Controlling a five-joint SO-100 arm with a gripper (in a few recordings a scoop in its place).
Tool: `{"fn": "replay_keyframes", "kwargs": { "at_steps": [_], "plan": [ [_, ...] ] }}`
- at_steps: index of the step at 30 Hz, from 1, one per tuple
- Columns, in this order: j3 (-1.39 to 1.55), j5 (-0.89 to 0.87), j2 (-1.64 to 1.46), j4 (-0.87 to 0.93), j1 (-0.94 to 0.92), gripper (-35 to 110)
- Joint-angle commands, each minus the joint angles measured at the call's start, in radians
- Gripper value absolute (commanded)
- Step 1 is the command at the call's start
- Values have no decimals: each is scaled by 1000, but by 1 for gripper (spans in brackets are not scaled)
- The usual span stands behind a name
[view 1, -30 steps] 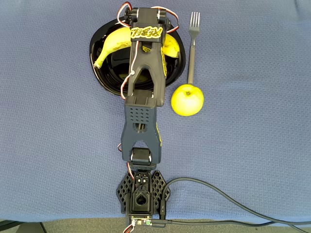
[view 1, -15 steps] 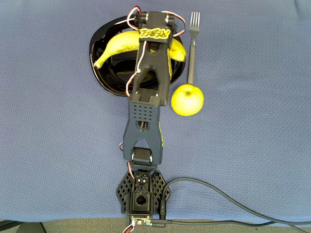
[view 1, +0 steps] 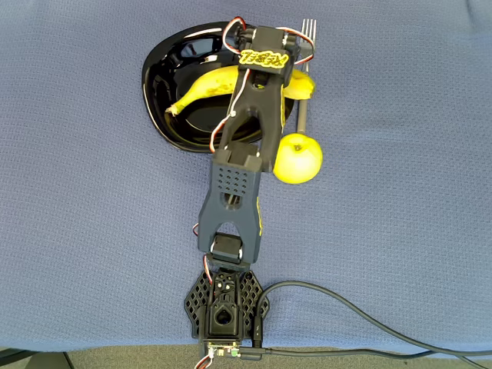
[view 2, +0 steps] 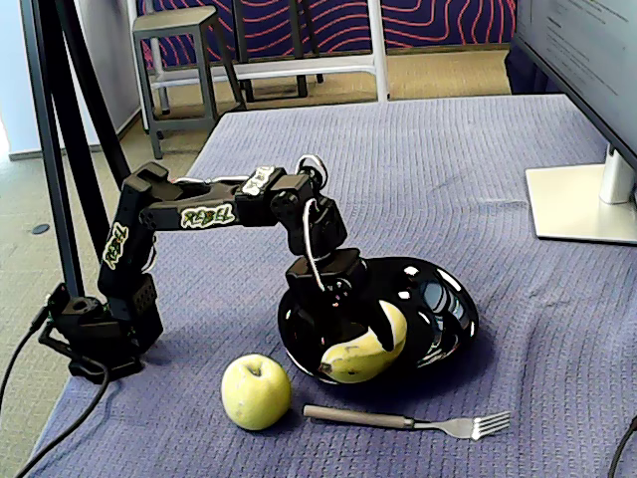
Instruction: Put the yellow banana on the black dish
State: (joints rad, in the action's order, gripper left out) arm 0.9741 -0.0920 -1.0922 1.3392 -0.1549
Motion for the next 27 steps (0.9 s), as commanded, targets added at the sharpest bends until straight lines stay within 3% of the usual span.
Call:
{"fn": "replay_keyframes", "kwargs": {
  "at_steps": [1,8,14,27],
  "plan": [
    [8,20,-12,-38,-38,20],
    [92,44,-35,-127,-48,27],
    [103,-5,-118,-54,12,27],
    [166,-61,-284,118,38,12]
  ]
}}
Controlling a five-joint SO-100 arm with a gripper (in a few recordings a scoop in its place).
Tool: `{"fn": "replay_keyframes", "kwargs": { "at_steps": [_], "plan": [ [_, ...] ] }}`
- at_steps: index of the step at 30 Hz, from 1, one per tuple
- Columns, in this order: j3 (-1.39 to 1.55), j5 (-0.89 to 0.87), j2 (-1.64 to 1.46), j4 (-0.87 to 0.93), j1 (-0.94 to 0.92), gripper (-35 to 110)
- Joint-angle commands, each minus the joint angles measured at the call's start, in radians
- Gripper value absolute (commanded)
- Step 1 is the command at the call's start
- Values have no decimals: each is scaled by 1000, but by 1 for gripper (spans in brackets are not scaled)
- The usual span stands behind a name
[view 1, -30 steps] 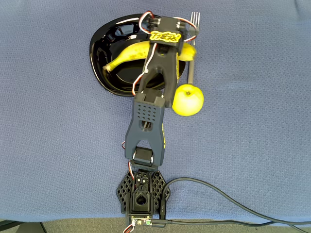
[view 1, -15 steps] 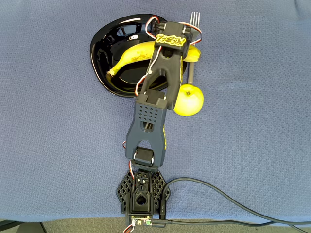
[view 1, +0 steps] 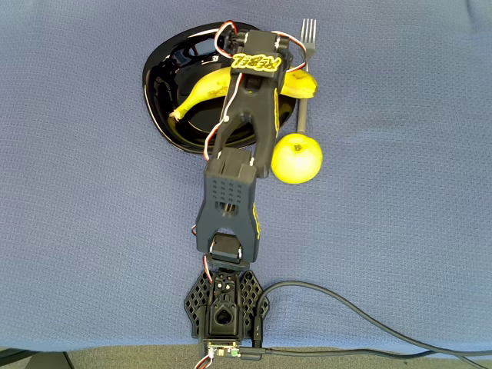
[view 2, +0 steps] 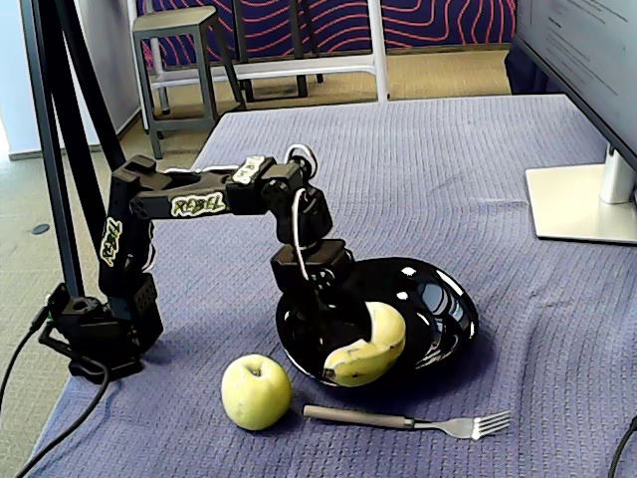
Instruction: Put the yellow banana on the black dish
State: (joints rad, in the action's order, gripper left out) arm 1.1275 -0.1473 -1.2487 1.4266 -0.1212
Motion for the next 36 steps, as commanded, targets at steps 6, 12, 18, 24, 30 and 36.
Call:
{"fn": "replay_keyframes", "kwargs": {
  "at_steps": [6,12,18,24,30,36],
  "plan": [
    [132,20,-298,29,-2,1],
    [318,57,-520,15,-8,0],
    [578,107,-805,-61,17,0],
    [784,121,-1020,-64,54,0],
    [1011,132,-1218,-120,147,0],
    [1132,138,-1284,-184,221,0]
  ]
}}
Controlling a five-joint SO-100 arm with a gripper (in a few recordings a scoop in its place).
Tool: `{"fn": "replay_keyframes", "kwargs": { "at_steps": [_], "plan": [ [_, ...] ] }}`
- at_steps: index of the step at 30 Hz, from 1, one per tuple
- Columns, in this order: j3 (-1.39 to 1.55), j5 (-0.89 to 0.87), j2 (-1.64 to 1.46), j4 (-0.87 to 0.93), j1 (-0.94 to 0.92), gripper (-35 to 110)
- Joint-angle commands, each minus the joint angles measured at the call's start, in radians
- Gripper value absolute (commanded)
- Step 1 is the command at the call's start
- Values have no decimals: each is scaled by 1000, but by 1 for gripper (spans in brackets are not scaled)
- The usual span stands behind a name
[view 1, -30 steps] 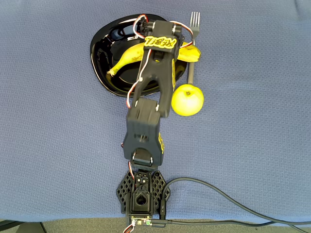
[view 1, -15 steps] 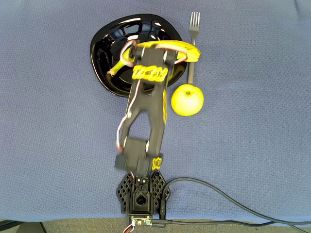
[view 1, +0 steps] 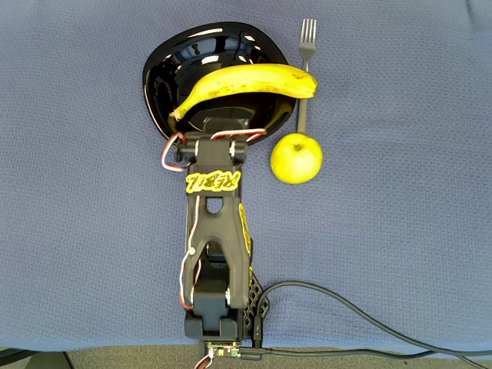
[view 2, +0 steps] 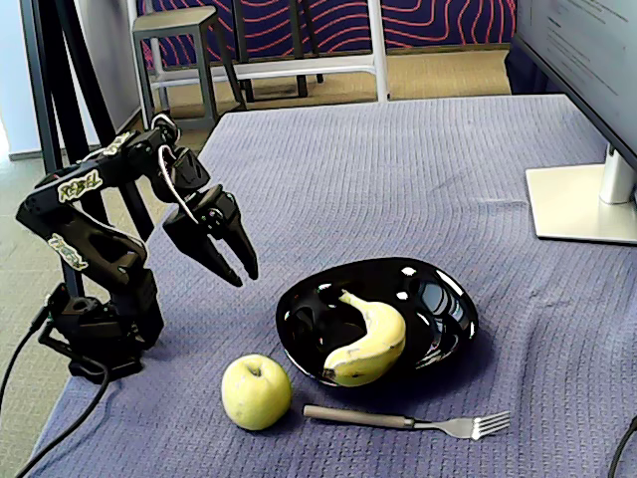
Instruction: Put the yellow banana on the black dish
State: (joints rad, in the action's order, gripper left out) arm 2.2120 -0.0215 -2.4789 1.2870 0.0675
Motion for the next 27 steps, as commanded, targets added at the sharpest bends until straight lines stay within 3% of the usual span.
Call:
{"fn": "replay_keyframes", "kwargs": {
  "at_steps": [1,8,27],
  "plan": [
    [77,29,-75,-60,46,0],
    [262,81,-307,-95,152,0],
    [611,133,-601,-209,132,0]
  ]
}}
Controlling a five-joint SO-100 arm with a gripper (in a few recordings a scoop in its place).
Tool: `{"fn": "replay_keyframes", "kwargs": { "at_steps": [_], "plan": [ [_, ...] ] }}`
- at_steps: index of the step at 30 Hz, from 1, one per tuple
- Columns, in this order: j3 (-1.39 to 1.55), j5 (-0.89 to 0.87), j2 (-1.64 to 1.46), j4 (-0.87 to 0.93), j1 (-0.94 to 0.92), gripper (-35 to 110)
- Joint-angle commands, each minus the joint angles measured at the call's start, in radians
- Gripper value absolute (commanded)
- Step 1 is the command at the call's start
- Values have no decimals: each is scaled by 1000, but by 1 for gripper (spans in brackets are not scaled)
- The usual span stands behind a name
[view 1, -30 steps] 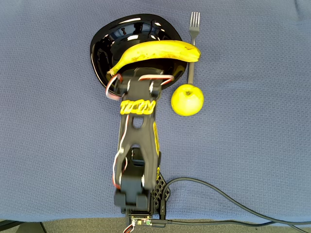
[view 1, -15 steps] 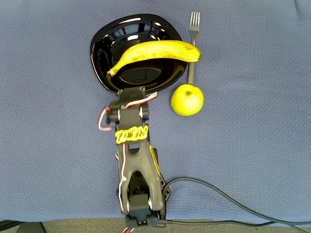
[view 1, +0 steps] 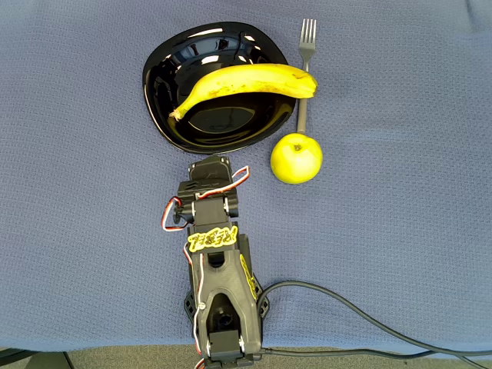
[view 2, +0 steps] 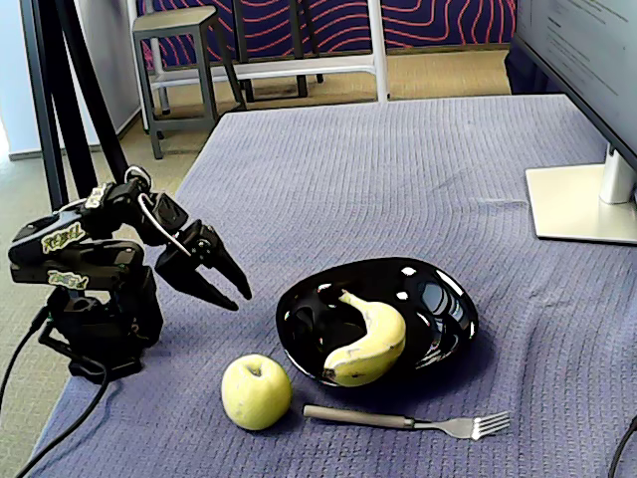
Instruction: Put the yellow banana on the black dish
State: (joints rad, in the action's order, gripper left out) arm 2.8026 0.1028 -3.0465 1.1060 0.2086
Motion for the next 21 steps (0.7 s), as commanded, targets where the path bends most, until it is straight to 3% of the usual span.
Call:
{"fn": "replay_keyframes", "kwargs": {
  "at_steps": [1,12,21],
  "plan": [
    [32,11,-43,-29,-12,0],
    [72,-52,-15,-98,-61,0],
    [103,-5,-26,-135,-84,0]
  ]
}}
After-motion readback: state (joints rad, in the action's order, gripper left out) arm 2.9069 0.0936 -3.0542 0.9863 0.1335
